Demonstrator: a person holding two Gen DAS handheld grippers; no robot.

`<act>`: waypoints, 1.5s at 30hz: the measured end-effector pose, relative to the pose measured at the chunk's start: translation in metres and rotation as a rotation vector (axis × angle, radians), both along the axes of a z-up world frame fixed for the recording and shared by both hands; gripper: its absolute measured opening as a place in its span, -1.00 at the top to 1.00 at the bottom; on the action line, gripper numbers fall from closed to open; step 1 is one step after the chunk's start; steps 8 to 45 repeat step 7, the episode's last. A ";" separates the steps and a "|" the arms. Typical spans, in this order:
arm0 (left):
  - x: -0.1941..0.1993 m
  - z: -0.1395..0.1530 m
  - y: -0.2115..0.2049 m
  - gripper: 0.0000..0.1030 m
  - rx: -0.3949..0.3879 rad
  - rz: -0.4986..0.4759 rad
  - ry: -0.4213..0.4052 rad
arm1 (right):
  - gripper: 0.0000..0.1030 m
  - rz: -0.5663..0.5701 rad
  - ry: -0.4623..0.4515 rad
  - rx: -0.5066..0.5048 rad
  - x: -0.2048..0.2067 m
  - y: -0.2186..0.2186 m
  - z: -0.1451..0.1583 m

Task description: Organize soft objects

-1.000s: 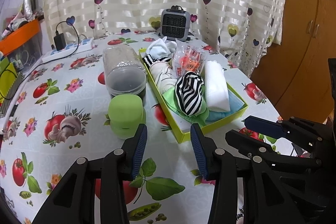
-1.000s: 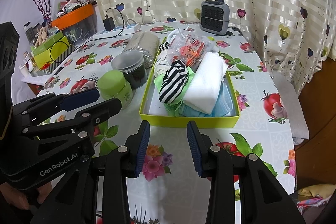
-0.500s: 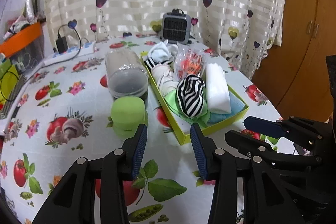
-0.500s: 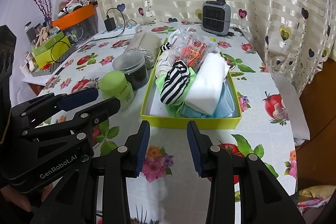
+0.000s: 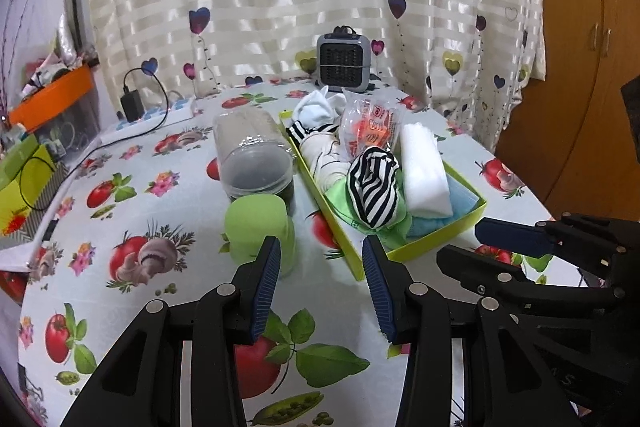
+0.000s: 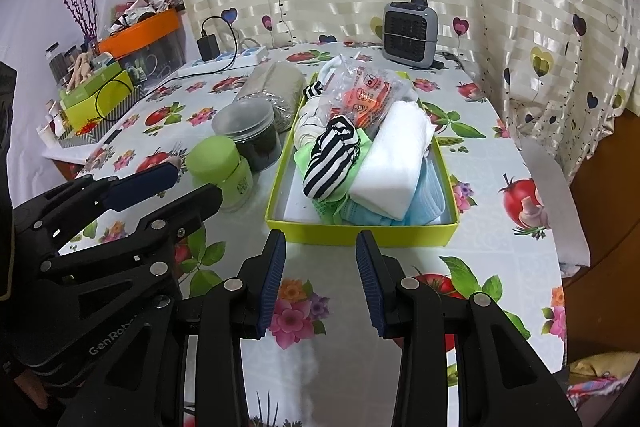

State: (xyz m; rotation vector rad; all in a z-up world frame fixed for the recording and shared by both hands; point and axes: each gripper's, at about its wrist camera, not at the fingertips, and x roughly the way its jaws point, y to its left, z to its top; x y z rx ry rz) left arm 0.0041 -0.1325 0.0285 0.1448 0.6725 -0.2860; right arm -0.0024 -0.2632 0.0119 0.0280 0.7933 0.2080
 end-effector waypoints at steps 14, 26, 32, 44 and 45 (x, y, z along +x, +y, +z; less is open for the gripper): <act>0.001 -0.003 -0.001 0.19 -0.011 -0.006 0.005 | 0.26 0.000 -0.001 0.014 0.002 -0.004 -0.001; 0.001 -0.003 -0.001 0.19 -0.011 -0.006 0.005 | 0.26 0.000 -0.001 0.014 0.002 -0.004 -0.001; 0.001 -0.003 -0.001 0.19 -0.011 -0.006 0.005 | 0.26 0.000 -0.001 0.014 0.002 -0.004 -0.001; 0.001 -0.003 -0.001 0.19 -0.011 -0.006 0.005 | 0.26 0.000 -0.001 0.014 0.002 -0.004 -0.001; 0.001 -0.003 -0.001 0.19 -0.011 -0.006 0.005 | 0.26 0.000 -0.001 0.014 0.002 -0.004 -0.001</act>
